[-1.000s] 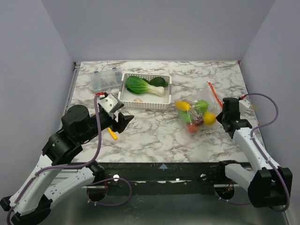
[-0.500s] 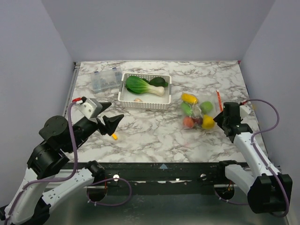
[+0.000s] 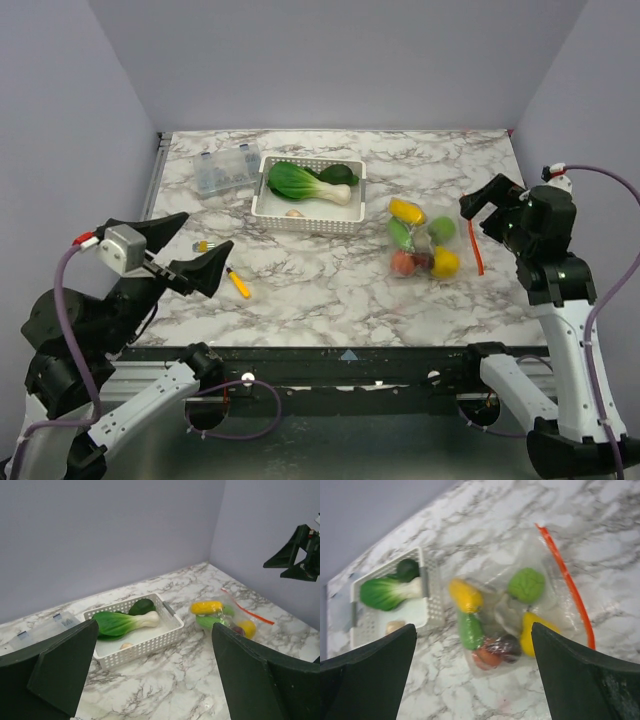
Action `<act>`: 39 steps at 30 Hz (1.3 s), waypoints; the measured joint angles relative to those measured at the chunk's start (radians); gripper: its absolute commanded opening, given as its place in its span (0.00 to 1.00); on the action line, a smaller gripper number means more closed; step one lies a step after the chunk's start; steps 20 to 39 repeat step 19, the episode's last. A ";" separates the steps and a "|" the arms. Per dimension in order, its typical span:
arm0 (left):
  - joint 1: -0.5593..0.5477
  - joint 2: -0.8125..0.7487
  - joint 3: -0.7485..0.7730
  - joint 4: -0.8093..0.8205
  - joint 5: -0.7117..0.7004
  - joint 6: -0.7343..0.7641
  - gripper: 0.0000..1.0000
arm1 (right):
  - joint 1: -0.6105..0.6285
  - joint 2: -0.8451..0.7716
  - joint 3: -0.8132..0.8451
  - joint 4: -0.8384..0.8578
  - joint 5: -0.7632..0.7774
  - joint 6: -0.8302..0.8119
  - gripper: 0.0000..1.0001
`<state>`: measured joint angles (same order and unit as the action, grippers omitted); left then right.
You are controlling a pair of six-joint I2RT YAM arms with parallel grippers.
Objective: Place the food in the zip-top bag and seal the zipper
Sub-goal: Reset both arms
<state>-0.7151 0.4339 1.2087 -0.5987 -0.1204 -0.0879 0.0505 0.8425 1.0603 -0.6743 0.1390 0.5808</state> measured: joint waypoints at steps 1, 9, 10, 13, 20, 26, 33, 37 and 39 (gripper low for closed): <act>0.000 -0.006 0.005 0.007 -0.006 -0.005 0.99 | 0.000 -0.018 0.018 -0.002 -0.037 -0.013 1.00; 0.000 -0.099 0.011 0.082 -0.135 -0.055 0.99 | 0.000 -0.158 0.241 -0.033 -0.214 -0.108 1.00; 0.000 -0.109 0.011 0.091 -0.146 -0.058 0.99 | 0.000 -0.172 0.273 -0.033 -0.213 -0.116 1.00; 0.000 -0.134 0.011 0.121 -0.188 -0.067 0.98 | 0.000 -0.202 0.348 -0.053 -0.171 -0.134 1.00; 0.000 -0.136 0.016 0.138 -0.222 -0.075 0.99 | 0.000 -0.215 0.413 -0.074 -0.061 -0.137 1.00; 0.000 -0.136 0.016 0.138 -0.222 -0.075 0.99 | 0.000 -0.215 0.413 -0.074 -0.061 -0.137 1.00; 0.000 -0.136 0.016 0.138 -0.222 -0.075 0.99 | 0.000 -0.215 0.413 -0.074 -0.061 -0.137 1.00; 0.000 -0.136 0.016 0.138 -0.222 -0.075 0.99 | 0.000 -0.215 0.413 -0.074 -0.061 -0.137 1.00; 0.000 -0.136 0.016 0.138 -0.222 -0.075 0.99 | 0.000 -0.215 0.413 -0.074 -0.061 -0.137 1.00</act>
